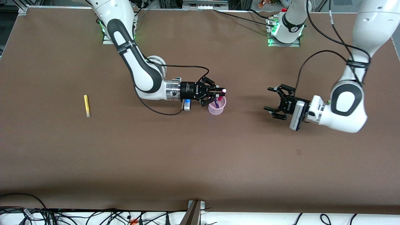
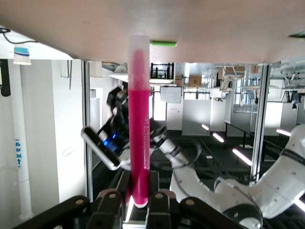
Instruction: Organize pens into pink holder with both arms
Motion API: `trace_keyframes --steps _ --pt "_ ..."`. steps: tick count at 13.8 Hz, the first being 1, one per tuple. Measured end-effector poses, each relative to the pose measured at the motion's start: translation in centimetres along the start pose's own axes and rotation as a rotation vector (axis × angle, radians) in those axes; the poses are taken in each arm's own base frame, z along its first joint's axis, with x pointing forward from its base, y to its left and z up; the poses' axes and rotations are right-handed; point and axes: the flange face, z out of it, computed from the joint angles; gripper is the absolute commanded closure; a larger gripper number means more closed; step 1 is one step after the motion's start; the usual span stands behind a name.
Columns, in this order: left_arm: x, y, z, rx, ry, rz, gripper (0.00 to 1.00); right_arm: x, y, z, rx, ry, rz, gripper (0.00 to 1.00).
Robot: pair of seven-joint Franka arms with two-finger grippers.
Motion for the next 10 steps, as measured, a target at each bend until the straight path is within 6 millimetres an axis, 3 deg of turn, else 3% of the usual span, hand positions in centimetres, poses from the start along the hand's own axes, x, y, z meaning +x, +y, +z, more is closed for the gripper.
trace_keyframes --steps 3,6,10 --pt "0.3 1.0 -4.7 0.151 -0.221 -0.081 0.0 2.1 1.2 0.9 0.002 0.016 -0.041 1.0" --pt "-0.1 1.1 -7.4 0.298 -0.416 -0.151 0.0 5.1 2.0 1.0 0.0 0.039 -0.06 1.0" --pt "1.1 2.0 -11.2 0.551 -0.546 -0.353 0.0 6.8 2.2 0.9 0.0 0.063 -0.064 1.0"
